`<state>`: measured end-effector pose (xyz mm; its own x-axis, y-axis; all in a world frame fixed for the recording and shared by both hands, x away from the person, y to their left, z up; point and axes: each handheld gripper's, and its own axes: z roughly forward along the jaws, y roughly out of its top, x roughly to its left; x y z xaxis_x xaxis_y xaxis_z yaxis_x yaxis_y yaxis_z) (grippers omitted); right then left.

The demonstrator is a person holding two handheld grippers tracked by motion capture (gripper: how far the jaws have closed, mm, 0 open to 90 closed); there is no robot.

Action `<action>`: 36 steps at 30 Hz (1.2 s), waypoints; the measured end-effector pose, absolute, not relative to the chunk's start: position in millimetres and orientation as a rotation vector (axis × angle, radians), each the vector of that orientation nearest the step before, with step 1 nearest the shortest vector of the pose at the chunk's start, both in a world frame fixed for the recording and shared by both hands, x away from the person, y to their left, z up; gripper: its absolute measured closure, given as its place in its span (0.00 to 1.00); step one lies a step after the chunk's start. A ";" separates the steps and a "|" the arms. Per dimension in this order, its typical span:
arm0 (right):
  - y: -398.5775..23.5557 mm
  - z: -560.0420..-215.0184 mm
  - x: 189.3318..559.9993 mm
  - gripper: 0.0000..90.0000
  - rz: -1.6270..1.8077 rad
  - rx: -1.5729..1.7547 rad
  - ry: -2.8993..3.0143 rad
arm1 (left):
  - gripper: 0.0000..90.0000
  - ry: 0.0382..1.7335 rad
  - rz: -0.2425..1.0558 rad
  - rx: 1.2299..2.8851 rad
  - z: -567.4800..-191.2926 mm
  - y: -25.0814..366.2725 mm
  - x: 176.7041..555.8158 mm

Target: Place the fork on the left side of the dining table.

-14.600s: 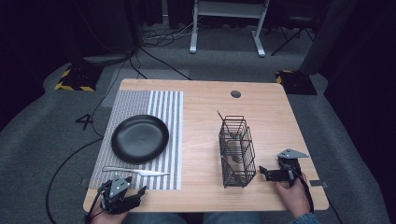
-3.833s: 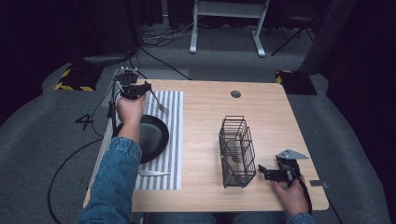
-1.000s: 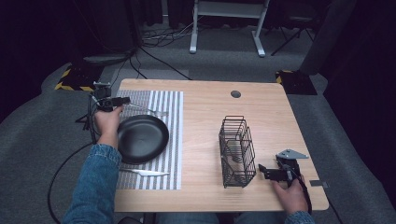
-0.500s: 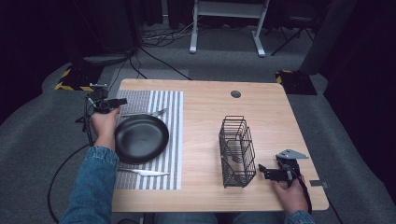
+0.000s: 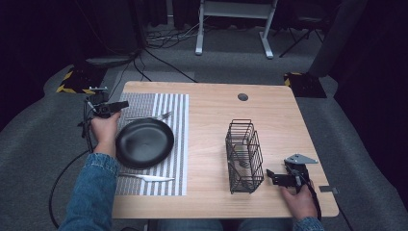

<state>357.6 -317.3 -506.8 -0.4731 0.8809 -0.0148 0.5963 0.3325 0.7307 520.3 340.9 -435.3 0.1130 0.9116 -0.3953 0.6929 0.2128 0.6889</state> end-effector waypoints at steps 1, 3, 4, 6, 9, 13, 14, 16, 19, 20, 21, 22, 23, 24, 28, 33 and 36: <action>-317.3 -506.9 357.6 0.11 0.941 1.302 2.193 | 0.66 1.626 0.339 1.544 -432.4 341.0 517.8; -317.3 -506.9 357.6 0.11 0.940 1.302 2.193 | 0.66 1.603 0.363 1.559 -426.3 342.6 512.1; -317.3 -506.9 357.6 0.12 0.940 1.301 2.192 | 0.65 1.589 0.376 1.570 -422.2 343.9 508.2; -317.2 -506.8 357.4 0.12 0.940 1.301 2.192 | 0.65 1.567 0.400 1.587 -415.2 346.8 500.9; -317.1 -506.8 357.4 0.12 0.940 1.300 2.191 | 0.64 1.537 0.425 1.575 -405.8 351.2 488.3; -317.1 -506.8 357.4 0.12 0.940 1.299 2.192 | 0.64 1.501 0.451 1.577 -395.8 354.8 471.4; -317.1 -506.8 357.4 0.12 0.940 1.299 2.191 | 0.64 1.493 0.460 1.580 -393.9 355.3 468.1; -317.0 -506.8 357.3 0.12 0.940 1.299 2.191 | 0.63 1.478 0.477 1.598 -387.8 356.3 458.4; -317.0 -506.8 357.3 0.12 0.940 1.299 2.191 | 0.63 1.442 0.511 1.602 -379.1 357.0 443.0; -317.0 -506.8 357.3 0.12 0.940 1.299 2.191 | 0.63 1.429 0.521 1.607 -376.5 357.2 437.9; -317.0 -506.8 357.3 0.12 0.940 1.299 2.191 | 0.63 1.418 0.530 1.616 -373.9 357.4 432.7; -317.0 -506.8 357.3 0.12 0.940 1.299 2.192 | 0.63 1.408 0.539 1.623 -371.7 357.3 427.8; -317.0 -506.8 357.3 0.12 0.940 1.299 2.192 | 0.63 1.399 0.553 1.634 -369.4 357.3 422.7; -317.0 -506.8 357.3 0.12 0.940 1.299 2.191 | 0.62 1.388 0.565 1.641 -367.5 357.2 417.6; -317.0 -506.8 357.3 0.12 0.941 1.298 2.192 | 0.61 1.337 0.579 1.629 -363.2 359.7 397.6; -317.1 -506.8 357.4 0.12 0.941 1.299 2.192 | 0.60 1.311 0.607 1.664 -360.5 362.5 371.5; -317.1 -506.8 357.4 0.12 0.942 1.298 2.192 | 0.59 1.287 0.636 1.707 -360.4 362.6 354.9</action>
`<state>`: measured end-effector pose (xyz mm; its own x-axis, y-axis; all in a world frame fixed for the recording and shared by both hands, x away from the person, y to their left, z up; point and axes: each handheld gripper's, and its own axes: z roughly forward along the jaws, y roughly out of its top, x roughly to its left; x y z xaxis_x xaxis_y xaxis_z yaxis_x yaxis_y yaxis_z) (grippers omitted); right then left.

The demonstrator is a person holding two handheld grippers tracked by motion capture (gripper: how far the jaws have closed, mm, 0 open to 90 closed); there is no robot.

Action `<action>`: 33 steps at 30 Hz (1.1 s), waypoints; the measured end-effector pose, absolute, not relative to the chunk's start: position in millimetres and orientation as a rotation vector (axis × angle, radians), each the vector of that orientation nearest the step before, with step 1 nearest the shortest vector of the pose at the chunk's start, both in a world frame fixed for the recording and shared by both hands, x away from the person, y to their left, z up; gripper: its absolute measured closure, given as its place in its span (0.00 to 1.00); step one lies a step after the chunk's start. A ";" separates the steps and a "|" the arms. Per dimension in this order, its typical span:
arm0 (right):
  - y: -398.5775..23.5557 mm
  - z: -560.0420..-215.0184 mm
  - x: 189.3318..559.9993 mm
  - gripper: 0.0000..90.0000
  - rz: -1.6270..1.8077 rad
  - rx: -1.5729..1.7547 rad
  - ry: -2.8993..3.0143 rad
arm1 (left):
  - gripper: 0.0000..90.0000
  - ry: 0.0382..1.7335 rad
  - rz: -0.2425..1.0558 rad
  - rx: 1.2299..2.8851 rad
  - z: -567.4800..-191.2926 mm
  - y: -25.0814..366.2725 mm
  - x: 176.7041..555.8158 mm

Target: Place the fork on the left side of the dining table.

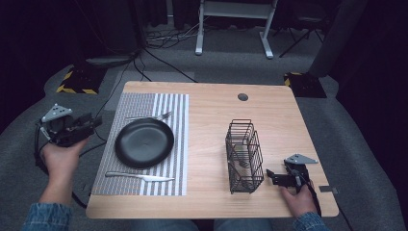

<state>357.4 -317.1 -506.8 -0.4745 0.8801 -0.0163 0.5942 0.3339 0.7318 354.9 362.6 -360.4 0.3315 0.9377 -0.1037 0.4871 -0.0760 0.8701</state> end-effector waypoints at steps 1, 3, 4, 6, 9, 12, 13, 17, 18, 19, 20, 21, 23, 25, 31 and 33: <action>-317.1 -506.8 357.4 0.12 0.942 1.299 2.193 | 0.59 1.285 0.644 1.715 -360.7 362.5 349.2; -317.1 -506.8 357.4 0.12 0.942 1.299 2.193 | 0.59 1.281 0.634 1.716 -361.5 363.2 338.6; -317.1 -506.8 357.4 0.12 0.943 1.299 2.193 | 0.59 1.281 0.625 1.715 -361.8 363.3 334.8; -317.2 -506.8 357.4 0.12 0.942 1.299 2.193 | 0.59 1.267 0.613 1.711 -363.4 362.9 322.7; -317.2 -506.7 357.4 0.12 0.943 1.299 2.193 | 0.58 1.249 0.612 1.722 -365.5 361.8 307.6; -317.2 -506.8 357.4 0.12 0.943 1.299 2.193 | 0.58 1.234 0.606 1.743 -367.8 361.2 294.7; -317.2 -506.8 357.4 0.12 0.943 1.299 2.193 | 0.57 1.228 0.602 1.749 -368.7 360.8 290.6; -317.1 -506.8 357.4 0.12 0.943 1.299 2.193 | 0.56 1.212 0.595 1.771 -373.0 358.7 277.8; -317.1 -506.8 357.4 0.12 0.943 1.299 2.193 | 0.56 1.207 0.598 1.772 -374.6 358.4 273.8; -317.2 -506.8 357.4 0.12 0.943 1.299 2.193 | 0.56 1.201 0.599 1.767 -376.3 358.3 270.8; -317.1 -506.8 357.4 0.12 0.943 1.298 2.193 | 0.55 1.194 0.594 1.764 -378.2 358.5 268.0; -317.1 -506.8 357.4 0.12 0.943 1.299 2.193 | 0.55 1.188 0.582 1.759 -380.5 359.2 265.4; -317.1 -506.8 357.4 0.12 0.943 1.298 2.193 | 0.54 1.178 0.567 1.732 -386.1 361.5 259.7; -317.1 -506.8 357.4 0.12 0.943 1.298 2.193 | 0.53 1.173 0.550 1.710 -392.6 363.8 254.4; -317.0 -506.7 357.2 0.13 0.944 1.297 2.193 | 0.51 1.120 0.547 1.771 -412.3 358.0 246.7; -316.9 -506.6 356.8 0.13 0.942 1.295 2.193 | 0.50 1.093 0.552 1.814 -421.0 352.5 244.4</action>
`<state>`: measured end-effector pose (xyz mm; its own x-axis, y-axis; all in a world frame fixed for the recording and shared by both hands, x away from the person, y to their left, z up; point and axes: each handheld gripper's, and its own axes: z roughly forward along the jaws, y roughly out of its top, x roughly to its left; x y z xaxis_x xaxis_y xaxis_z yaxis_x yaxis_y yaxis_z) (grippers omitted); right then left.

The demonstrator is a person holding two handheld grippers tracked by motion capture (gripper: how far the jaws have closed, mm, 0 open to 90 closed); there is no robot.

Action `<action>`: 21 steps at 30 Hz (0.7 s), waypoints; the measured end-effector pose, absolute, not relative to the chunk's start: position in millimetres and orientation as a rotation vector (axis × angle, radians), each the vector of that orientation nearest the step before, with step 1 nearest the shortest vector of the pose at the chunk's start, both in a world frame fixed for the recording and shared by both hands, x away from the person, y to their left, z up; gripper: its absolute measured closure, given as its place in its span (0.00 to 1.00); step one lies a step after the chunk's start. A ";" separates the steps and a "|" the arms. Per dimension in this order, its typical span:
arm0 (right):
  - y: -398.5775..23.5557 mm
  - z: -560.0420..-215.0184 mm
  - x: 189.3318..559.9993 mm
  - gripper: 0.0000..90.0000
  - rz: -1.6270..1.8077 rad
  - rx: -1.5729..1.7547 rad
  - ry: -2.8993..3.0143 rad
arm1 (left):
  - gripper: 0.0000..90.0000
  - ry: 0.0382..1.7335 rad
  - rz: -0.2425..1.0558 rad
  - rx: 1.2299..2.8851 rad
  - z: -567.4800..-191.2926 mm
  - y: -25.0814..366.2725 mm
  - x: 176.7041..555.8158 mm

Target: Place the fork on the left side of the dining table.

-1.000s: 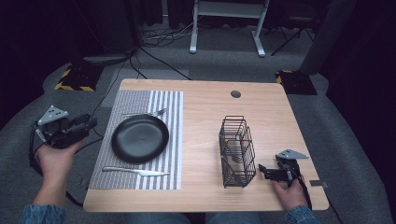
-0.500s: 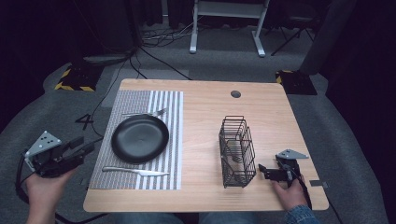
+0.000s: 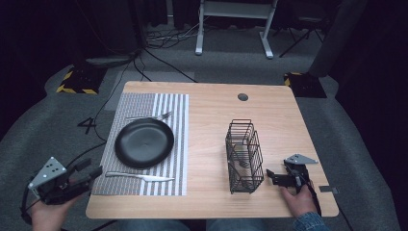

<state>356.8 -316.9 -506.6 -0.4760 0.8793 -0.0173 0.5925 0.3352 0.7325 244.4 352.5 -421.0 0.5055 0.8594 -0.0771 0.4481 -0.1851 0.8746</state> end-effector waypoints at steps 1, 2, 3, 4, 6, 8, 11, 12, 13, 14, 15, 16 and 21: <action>-316.9 -506.6 356.7 0.13 0.944 1.295 2.193 | 0.50 1.086 0.557 1.832 -425.4 350.4 243.8; -316.9 -506.6 356.7 0.13 0.944 1.295 2.193 | 0.50 1.084 0.556 1.842 -428.9 348.8 243.7; -316.9 -506.6 356.8 0.13 0.944 1.295 2.193 | 0.50 1.087 0.550 1.856 -433.6 346.9 243.9; -316.9 -506.6 356.8 0.13 0.944 1.295 2.193 | 0.50 1.093 0.538 1.868 -438.2 345.1 244.2; -316.9 -506.6 356.8 0.13 0.943 1.295 2.193 | 0.50 1.095 0.521 1.889 -446.6 342.2 244.6; -316.9 -506.6 356.7 0.13 0.943 1.295 2.193 | 0.50 1.096 0.500 1.905 -452.1 340.9 244.4; -316.9 -506.6 356.7 0.13 0.943 1.295 2.193 | 0.50 1.121 0.468 1.905 -460.5 342.7 243.6; -316.9 -506.6 356.7 0.13 0.944 1.295 2.193 | 0.50 1.136 0.446 1.902 -463.0 343.5 243.7; -316.9 -506.6 356.7 0.13 0.944 1.295 2.193 | 0.50 1.145 0.432 1.904 -465.8 343.9 243.6; -316.9 -506.6 356.8 0.13 0.944 1.295 2.193 | 0.50 1.148 0.428 1.907 -469.2 343.8 243.4; -316.9 -506.6 356.7 0.13 0.943 1.295 2.193 | 0.50 1.152 0.420 1.911 -472.8 343.1 242.9; -316.9 -506.6 356.7 0.13 0.944 1.295 2.193 | 0.50 1.153 0.415 1.915 -475.7 342.6 242.8; -316.9 -506.6 356.8 0.13 0.944 1.295 2.193 | 0.50 1.153 0.383 1.937 -492.4 337.9 245.2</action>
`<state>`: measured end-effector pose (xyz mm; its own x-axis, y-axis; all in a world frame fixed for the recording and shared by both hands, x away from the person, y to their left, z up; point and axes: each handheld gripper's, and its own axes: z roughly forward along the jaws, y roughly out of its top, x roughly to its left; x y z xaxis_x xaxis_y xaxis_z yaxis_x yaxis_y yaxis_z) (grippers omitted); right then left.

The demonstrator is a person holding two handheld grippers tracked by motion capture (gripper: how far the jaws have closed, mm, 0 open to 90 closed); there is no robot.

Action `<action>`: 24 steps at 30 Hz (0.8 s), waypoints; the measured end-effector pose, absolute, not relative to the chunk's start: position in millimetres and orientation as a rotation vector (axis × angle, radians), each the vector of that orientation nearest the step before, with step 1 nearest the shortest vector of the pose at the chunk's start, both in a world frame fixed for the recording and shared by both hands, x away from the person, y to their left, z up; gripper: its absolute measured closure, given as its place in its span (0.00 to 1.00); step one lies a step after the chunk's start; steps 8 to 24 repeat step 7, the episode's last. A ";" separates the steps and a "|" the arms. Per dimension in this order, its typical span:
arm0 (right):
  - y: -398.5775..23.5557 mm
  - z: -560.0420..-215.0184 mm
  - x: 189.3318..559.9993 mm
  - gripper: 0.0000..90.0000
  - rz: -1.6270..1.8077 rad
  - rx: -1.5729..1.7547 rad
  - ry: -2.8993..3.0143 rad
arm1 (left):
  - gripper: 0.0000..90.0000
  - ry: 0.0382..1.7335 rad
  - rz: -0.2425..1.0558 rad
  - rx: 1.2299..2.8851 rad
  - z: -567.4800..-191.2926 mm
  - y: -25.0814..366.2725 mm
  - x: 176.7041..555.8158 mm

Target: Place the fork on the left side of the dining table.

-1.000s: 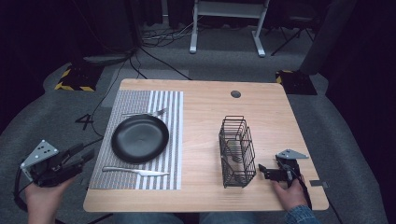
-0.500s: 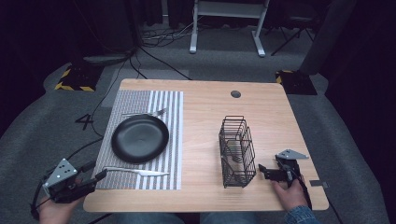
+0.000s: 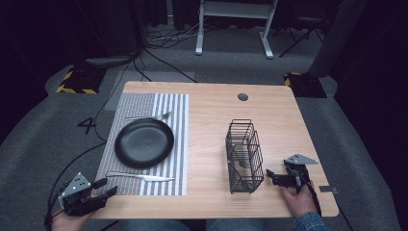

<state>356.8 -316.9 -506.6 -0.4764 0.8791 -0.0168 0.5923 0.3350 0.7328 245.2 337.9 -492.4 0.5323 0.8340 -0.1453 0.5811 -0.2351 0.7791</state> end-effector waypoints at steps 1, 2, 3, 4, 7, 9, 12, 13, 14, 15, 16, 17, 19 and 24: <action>-316.9 -506.6 356.7 0.13 0.944 1.295 2.193 | 0.50 1.148 0.384 1.940 -494.3 337.0 246.2; -316.9 -506.6 356.7 0.13 0.944 1.295 2.193 | 0.50 1.143 0.390 1.945 -496.7 335.9 246.9; -316.9 -506.6 356.7 0.13 0.943 1.295 2.193 | 0.50 1.136 0.400 1.956 -499.8 334.7 247.4; -316.9 -506.6 356.7 0.13 0.943 1.295 2.193 | 0.49 1.131 0.410 1.966 -503.4 333.5 247.9; -316.9 -506.6 356.7 0.13 0.944 1.295 2.193 | 0.49 1.133 0.415 1.990 -513.4 331.5 250.0; -316.9 -506.6 356.7 0.13 0.944 1.295 2.193 | 0.49 1.133 0.415 1.990 -513.4 331.5 250.0; -316.9 -506.6 356.7 0.13 0.944 1.295 2.193 | 0.49 1.133 0.415 1.990 -513.4 331.5 250.0; -316.9 -506.6 356.7 0.13 0.944 1.295 2.193 | 0.49 1.133 0.415 1.990 -513.4 331.5 250.0; -316.9 -506.6 356.7 0.13 0.944 1.295 2.193 | 0.49 1.133 0.415 1.990 -513.4 331.5 250.0; -316.9 -506.6 356.7 0.13 0.944 1.295 2.193 | 0.49 1.133 0.415 1.990 -513.4 331.5 250.0; -316.9 -506.6 356.7 0.13 0.944 1.295 2.193 | 0.49 1.133 0.415 1.990 -513.4 331.5 250.0; -316.9 -506.6 356.7 0.13 0.944 1.295 2.193 | 0.49 1.133 0.415 1.990 -513.4 331.5 250.0; -316.9 -506.6 356.7 0.13 0.944 1.295 2.193 | 0.49 1.133 0.415 1.990 -513.4 331.5 250.0; -316.9 -506.6 356.7 0.13 0.944 1.295 2.193 | 0.49 1.133 0.415 1.990 -513.4 331.5 250.0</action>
